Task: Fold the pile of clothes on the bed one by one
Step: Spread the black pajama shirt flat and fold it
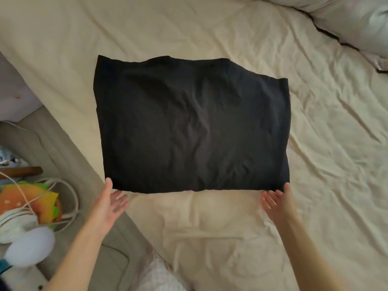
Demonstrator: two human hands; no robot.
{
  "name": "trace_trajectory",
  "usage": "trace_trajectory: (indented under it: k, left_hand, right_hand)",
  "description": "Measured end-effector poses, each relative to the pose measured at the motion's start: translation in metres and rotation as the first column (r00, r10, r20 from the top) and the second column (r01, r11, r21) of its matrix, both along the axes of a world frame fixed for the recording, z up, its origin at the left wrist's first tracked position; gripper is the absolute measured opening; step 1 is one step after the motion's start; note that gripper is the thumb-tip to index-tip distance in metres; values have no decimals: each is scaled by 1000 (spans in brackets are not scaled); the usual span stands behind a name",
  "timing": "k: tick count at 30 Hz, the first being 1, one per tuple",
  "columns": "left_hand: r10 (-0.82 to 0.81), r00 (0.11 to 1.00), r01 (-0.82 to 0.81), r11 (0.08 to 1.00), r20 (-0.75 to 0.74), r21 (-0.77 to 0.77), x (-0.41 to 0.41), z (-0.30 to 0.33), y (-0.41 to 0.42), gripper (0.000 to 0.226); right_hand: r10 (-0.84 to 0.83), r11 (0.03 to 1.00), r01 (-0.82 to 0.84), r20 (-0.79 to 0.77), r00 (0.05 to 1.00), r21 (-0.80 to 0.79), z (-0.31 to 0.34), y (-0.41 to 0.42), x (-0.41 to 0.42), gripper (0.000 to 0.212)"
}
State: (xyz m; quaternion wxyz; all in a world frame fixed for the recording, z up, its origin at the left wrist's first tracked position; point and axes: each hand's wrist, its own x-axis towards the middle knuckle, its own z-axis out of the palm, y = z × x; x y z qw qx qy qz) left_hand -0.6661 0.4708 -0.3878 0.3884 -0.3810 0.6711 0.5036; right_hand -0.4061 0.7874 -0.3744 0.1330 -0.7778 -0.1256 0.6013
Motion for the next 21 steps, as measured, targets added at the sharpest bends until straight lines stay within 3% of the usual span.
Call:
trace_trajectory:
  k: [3, 7, 12, 15, 17, 19, 20, 21]
  left_hand:
    - [109, 988, -130, 970, 107, 206, 3, -1, 10, 52]
    - [335, 940, -342, 925, 68, 165, -11, 6, 30, 36]
    - [257, 944, -272, 961, -206, -45, -21, 24, 15, 39]
    - [255, 960, -255, 967, -116, 17, -18, 29, 11, 37]
    - [335, 942, -334, 935, 14, 116, -16, 29, 9, 33]
    - [397, 910, -414, 891, 123, 188, -14, 26, 7, 35]
    - [419, 893, -447, 870, 167, 207, -12, 24, 5, 40]
    - [430, 879, -469, 856, 207, 215, -11, 21, 4, 46]
  right_hand:
    - [-112, 993, 110, -53, 992, -50, 0, 6, 0, 57]
    - [-197, 978, 200, -60, 979, 51, 5, 16, -6, 36]
    - [-266, 960, 264, 15, 964, 92, 16, 23, 8, 19]
    - [-265, 964, 264, 32, 964, 24, 14, 22, 9, 23]
    - [-173, 983, 163, 125, 977, 87, 12, 19, 5, 35]
    - [3, 971, -88, 356, 935, 222, 12, 12, 3, 43]
    - [138, 912, -311, 513, 847, 267, 12, 7, 2, 47]
    - [261, 776, -554, 646, 717, 302, 12, 0, 1, 48]
